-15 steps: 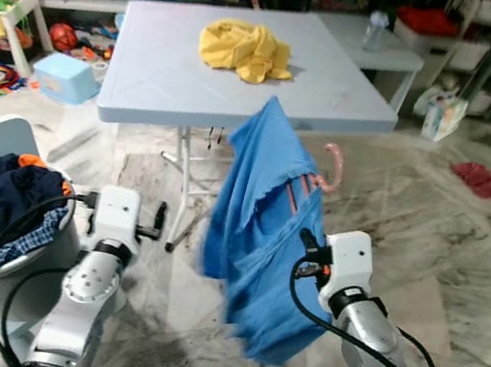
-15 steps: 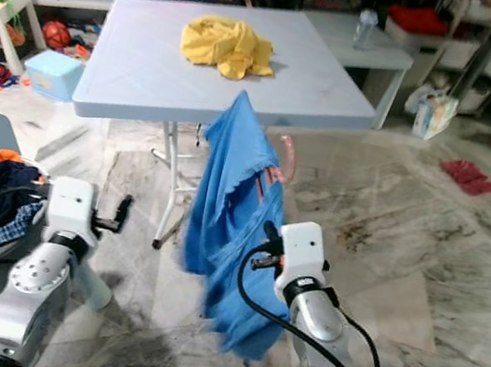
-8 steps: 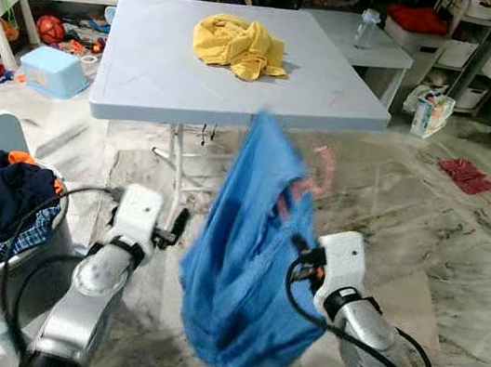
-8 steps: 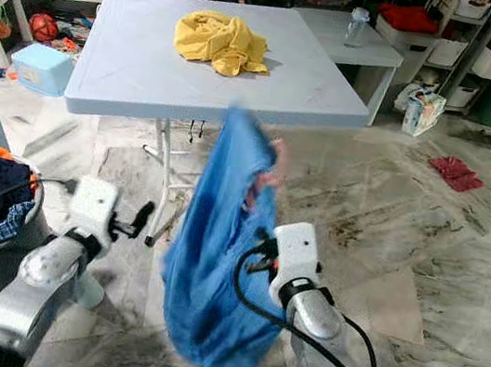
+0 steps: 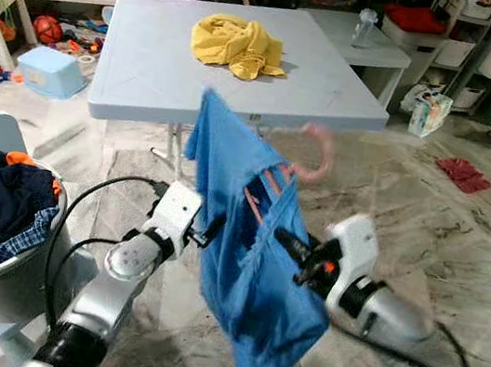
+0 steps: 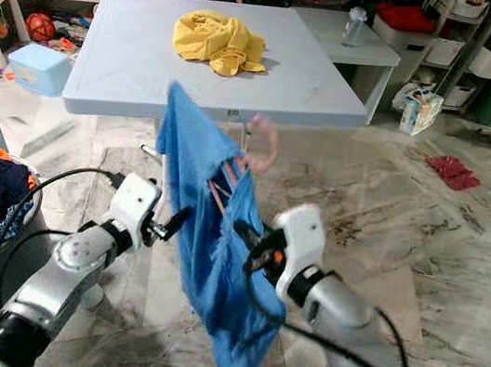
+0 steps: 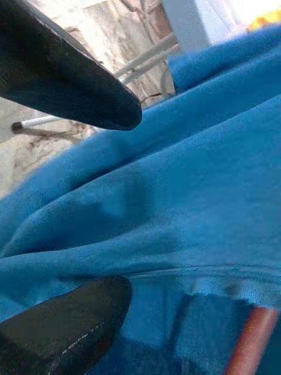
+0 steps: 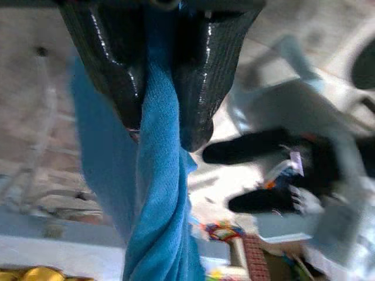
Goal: Hang hanger
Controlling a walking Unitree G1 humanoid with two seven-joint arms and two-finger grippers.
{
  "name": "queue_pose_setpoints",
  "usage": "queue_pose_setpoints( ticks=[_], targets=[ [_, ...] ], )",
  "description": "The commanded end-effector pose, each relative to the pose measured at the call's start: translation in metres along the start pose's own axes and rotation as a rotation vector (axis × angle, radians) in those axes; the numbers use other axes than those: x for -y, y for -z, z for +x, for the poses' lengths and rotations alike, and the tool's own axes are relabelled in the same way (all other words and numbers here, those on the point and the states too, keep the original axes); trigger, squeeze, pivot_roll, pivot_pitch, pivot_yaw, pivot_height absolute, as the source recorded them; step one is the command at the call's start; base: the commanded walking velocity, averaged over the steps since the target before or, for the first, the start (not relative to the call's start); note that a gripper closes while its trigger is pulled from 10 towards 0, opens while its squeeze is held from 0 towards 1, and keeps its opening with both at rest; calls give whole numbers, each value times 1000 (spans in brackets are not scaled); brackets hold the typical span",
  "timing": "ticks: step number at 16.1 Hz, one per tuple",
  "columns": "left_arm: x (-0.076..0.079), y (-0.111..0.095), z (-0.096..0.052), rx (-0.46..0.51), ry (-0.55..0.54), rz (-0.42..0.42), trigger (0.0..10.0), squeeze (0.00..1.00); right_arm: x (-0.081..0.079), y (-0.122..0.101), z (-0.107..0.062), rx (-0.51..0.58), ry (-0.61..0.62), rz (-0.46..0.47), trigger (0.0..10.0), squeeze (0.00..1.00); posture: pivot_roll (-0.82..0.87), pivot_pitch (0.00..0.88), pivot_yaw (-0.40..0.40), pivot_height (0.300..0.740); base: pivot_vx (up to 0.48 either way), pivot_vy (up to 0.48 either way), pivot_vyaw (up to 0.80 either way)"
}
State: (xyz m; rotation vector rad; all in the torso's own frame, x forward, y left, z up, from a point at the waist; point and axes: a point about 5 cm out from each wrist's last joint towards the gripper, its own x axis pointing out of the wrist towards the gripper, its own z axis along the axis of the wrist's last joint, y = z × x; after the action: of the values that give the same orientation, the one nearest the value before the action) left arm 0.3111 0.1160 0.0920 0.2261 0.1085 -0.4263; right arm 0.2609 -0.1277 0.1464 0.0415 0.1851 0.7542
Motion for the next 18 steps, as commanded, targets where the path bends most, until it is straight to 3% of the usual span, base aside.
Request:
queue_pose_setpoints(
  ticks=[1, 5, 6, 7, 12, 18],
  targets=[
    [-1, -4, 3, 18, -3, 20, 10000, 0, -10, -21, -3, 47, -106, 10, 10000, 0, -6, 3, -52, 740, 0, 0, 0],
    [-3, -4, 8, 41, -20, 16, 10000, 0, -25, -28, -24, -49, -324, 25, 10000, 0, -20, 6, -53, 740, 0, 0, 0],
    [-2, -6, 8, 61, -23, 7, 4078, 0, -28, -27, -28, -72, -358, 28, 10000, 0, -27, 5, -51, 740, 0, 0, 0],
    [-2, -7, 8, 69, -23, -2, 0, 0, -29, -24, -32, -93, -382, 19, 10000, 0, -28, 5, -51, 740, 0, 0, 0],
    [0, -7, 7, 100, -3, -25, 0, 0, -20, -10, -34, -205, -315, -36, 10000, 0, -25, 3, -48, 740, 0, 0, 0],
    [-1, 1, -1, 84, 20, -58, 0, 0, 9, -16, -11, -131, -50, -103, 10000, 0, -7, 5, -54, 740, 0, 0, 0]
  ],
)
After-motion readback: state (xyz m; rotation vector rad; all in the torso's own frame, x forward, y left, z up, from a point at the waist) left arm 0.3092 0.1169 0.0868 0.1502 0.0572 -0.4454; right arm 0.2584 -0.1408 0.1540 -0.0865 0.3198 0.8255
